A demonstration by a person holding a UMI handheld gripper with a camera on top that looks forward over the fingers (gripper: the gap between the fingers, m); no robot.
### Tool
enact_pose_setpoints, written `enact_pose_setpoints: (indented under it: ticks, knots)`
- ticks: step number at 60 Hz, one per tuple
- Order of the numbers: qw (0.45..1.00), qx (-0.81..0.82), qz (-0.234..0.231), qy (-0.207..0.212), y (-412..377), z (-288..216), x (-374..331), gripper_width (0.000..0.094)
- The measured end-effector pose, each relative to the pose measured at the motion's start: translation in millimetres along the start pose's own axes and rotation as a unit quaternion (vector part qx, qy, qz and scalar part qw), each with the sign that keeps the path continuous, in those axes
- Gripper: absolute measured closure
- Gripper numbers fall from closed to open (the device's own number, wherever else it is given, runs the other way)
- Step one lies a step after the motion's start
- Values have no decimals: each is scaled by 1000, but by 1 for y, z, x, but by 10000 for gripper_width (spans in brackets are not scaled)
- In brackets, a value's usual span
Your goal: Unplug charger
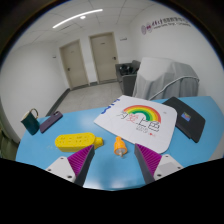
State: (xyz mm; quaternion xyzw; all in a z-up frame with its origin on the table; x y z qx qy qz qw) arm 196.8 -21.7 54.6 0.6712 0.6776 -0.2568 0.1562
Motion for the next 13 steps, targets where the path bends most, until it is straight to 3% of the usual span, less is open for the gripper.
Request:
enact_pose_setpoints:
  ticks: [13]
  knots:
    - [998, 16, -32, 55, 14, -4, -106, 110]
Point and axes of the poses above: the point between the fingertips, and its own axes, seen from behind it with the camera up: y to the right, z down, x forward, the way the camera looks, the point moved 3 cm from there along -x, backward, against the way the camera looks, and after that the axes turned 4 degrees about y, right-handed, at the moved point
